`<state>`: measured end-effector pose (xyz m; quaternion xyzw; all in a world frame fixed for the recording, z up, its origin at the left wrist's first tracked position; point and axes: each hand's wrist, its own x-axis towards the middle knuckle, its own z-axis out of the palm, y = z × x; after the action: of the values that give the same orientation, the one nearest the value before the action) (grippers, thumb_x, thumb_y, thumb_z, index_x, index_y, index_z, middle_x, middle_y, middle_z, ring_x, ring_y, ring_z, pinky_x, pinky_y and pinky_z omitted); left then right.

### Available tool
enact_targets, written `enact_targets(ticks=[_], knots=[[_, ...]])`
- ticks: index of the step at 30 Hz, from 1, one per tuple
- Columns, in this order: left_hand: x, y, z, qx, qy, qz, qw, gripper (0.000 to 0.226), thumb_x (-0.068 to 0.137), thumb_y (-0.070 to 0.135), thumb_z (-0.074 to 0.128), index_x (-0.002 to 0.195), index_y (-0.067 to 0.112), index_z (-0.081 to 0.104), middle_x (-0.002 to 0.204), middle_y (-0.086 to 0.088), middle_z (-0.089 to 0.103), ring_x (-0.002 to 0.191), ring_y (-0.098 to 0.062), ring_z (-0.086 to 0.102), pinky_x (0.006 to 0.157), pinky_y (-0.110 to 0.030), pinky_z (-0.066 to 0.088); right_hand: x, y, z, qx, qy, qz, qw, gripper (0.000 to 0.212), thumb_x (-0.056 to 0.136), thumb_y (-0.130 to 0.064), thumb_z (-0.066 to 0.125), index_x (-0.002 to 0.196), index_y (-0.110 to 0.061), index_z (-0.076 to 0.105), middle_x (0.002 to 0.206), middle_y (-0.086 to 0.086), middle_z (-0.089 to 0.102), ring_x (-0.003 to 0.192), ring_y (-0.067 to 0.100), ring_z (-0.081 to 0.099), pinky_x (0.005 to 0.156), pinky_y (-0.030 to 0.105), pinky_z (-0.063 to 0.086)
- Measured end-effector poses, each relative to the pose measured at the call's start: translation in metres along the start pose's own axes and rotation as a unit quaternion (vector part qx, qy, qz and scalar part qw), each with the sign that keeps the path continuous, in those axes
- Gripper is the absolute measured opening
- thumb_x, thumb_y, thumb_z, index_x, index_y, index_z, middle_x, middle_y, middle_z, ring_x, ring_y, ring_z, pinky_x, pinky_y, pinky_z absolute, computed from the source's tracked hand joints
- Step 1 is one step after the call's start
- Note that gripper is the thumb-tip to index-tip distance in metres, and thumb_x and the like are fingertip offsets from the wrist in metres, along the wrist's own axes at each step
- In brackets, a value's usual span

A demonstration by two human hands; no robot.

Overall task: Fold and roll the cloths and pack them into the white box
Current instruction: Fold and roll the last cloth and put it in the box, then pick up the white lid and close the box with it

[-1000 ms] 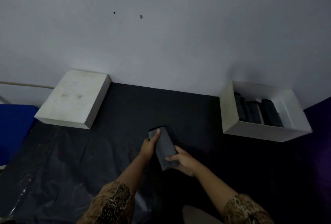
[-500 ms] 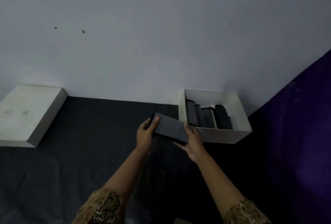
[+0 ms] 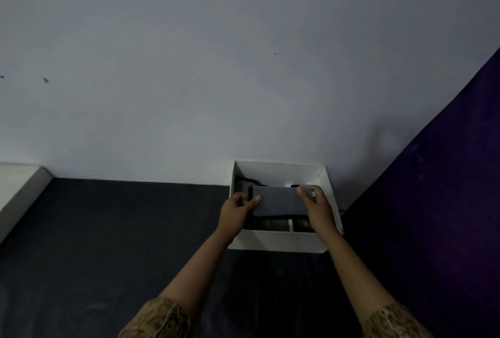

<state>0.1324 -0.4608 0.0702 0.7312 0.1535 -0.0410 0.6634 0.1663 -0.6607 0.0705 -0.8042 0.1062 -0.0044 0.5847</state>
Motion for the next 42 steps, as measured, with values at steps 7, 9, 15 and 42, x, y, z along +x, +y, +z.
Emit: enact_targets(ticks=[7, 9, 15, 42], knots=[[0.037, -0.021, 0.018, 0.233, -0.013, -0.058, 0.971, 0.04, 0.079, 0.036, 0.072, 0.099, 0.002, 0.067, 0.102, -0.016, 0.071, 0.097, -0.028, 0.065, 0.072, -0.023, 0.04, 0.04, 0.039, -0.007, -0.075, -0.113, 0.118, 0.984, 0.026, 0.088, -0.031, 0.065, 0.105, -0.011, 0.061, 0.107, 0.006, 0.058, 0.098, 0.027, 0.058, 0.059, 0.032, 0.053], [0.046, -0.027, 0.022, 0.277, -0.028, -0.083, 0.957, 0.039, 0.078, 0.037, 0.071, 0.091, 0.001, 0.068, 0.1, -0.019, 0.071, 0.096, -0.03, 0.065, 0.071, -0.026, 0.041, 0.05, 0.049, -0.006, -0.144, -0.132, 0.113, 0.974, 0.03, 0.087, -0.03, 0.067, 0.103, -0.006, 0.062, 0.109, 0.013, 0.062, 0.102, 0.029, 0.059, 0.075, 0.033, 0.049], [0.057, -0.038, 0.028, 0.366, -0.051, -0.132, 0.92, 0.031, 0.072, 0.036, 0.077, 0.064, 0.014, 0.057, 0.071, -0.005, 0.062, 0.096, -0.03, 0.066, 0.069, -0.027, 0.041, 0.058, 0.07, -0.001, -0.254, -0.187, 0.129, 0.94, 0.036, 0.077, -0.031, 0.076, 0.094, 0.0, 0.069, 0.1, 0.019, 0.07, 0.092, 0.027, 0.064, 0.072, 0.028, 0.042], [0.009, 0.008, -0.024, 0.189, 0.115, 0.052, 0.974, 0.017, 0.086, 0.027, 0.061, 0.082, 0.011, 0.062, 0.08, -0.008, 0.07, 0.074, -0.021, 0.064, 0.066, -0.028, 0.047, 0.002, -0.014, 0.045, -0.162, -0.121, -0.034, 0.979, 0.015, 0.082, -0.012, 0.069, 0.096, -0.005, 0.068, 0.1, 0.015, 0.072, 0.094, 0.026, 0.068, 0.079, 0.026, 0.049]])
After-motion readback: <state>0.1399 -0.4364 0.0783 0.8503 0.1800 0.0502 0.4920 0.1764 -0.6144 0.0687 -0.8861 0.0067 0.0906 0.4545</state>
